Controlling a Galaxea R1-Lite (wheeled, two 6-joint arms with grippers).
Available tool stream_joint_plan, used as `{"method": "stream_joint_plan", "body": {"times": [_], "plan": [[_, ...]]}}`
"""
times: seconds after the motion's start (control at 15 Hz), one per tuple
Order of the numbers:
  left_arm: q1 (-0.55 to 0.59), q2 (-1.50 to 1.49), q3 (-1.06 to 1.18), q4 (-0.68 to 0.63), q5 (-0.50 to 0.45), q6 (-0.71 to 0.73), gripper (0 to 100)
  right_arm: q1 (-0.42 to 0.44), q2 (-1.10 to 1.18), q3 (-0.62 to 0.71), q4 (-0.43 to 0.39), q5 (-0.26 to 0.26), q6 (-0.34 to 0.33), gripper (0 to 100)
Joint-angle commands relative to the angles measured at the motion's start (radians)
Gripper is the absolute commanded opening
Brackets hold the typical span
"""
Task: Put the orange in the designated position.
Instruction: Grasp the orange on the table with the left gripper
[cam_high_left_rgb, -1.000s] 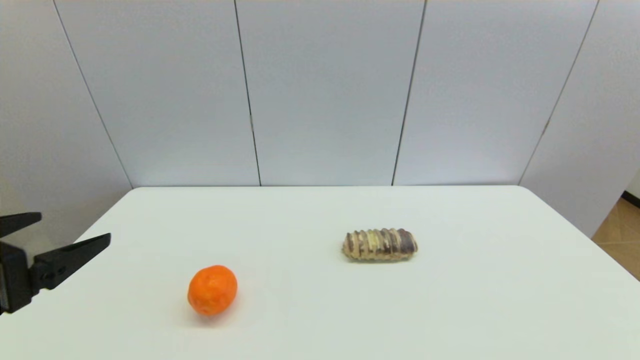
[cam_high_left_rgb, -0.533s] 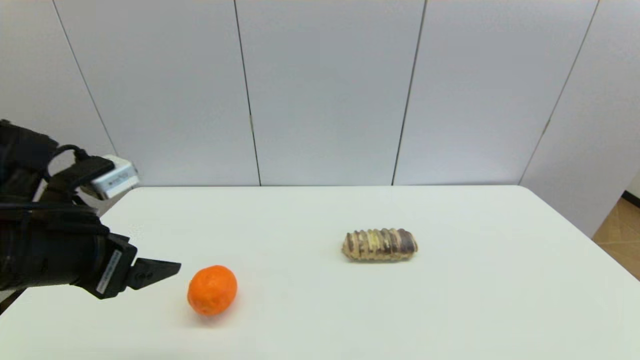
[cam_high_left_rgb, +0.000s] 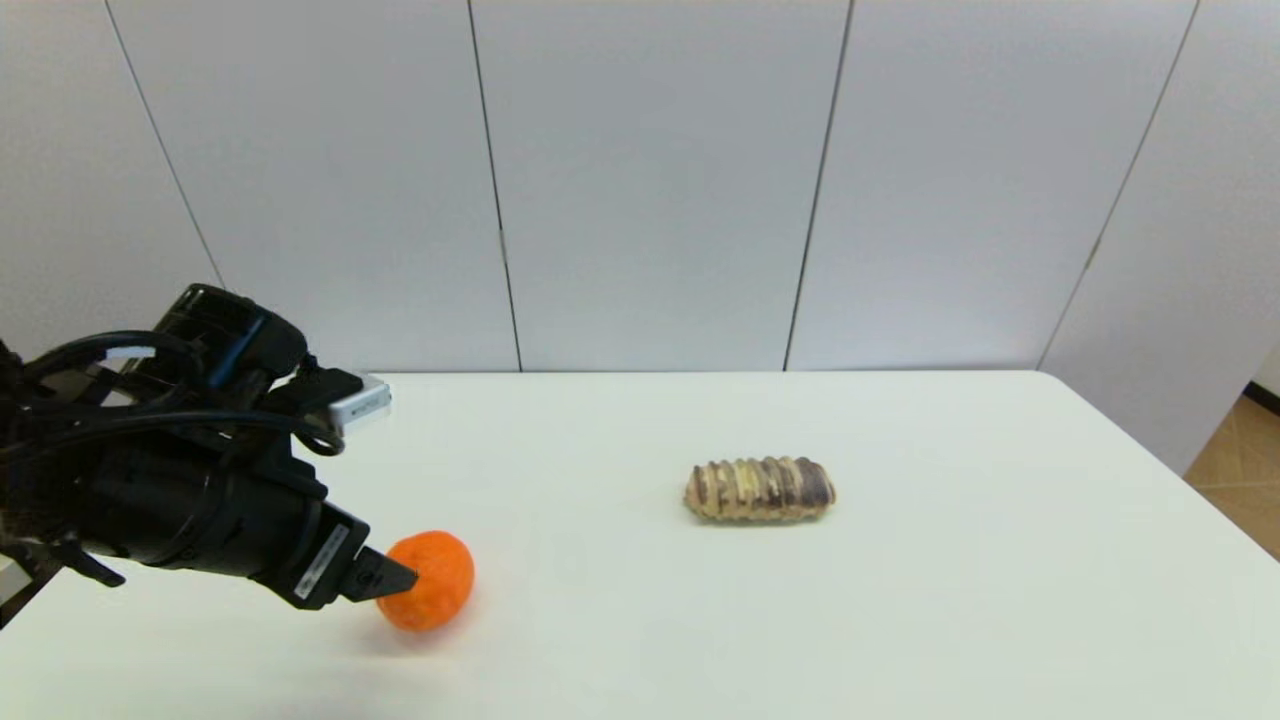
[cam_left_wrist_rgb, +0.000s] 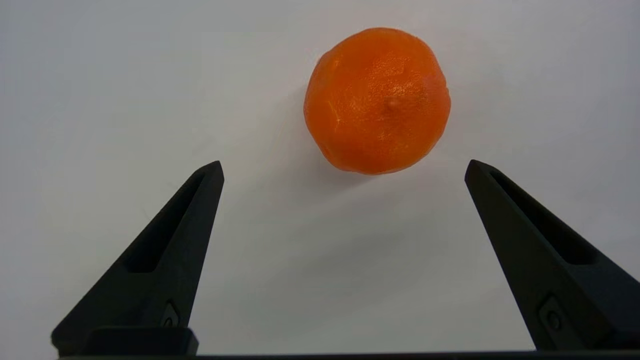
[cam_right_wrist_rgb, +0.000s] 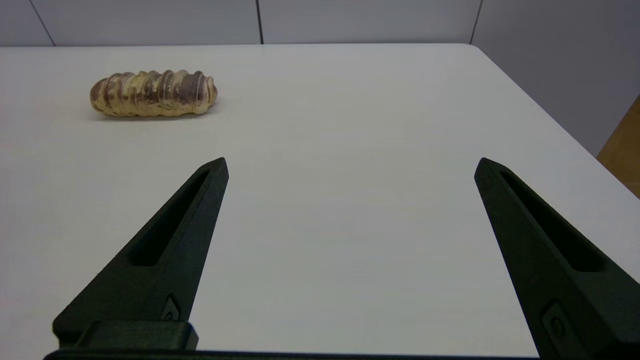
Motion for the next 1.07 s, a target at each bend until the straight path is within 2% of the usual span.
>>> {"method": "stream_joint_plan", "body": {"times": [0.07, 0.6, 1.07], "plan": [[-0.014, 0.049, 0.011, 0.002, 0.001, 0.001, 100, 0.000, 0.001, 0.000, 0.000, 0.000, 0.000, 100], [-0.071, 0.078, 0.003, -0.009, 0.007, 0.002, 100, 0.000, 0.001, 0.000, 0.000, 0.000, 0.000, 100], [-0.077, 0.086, 0.008, 0.000, -0.011, -0.001, 100, 0.000, 0.001, 0.000, 0.000, 0.000, 0.000, 100]]}}
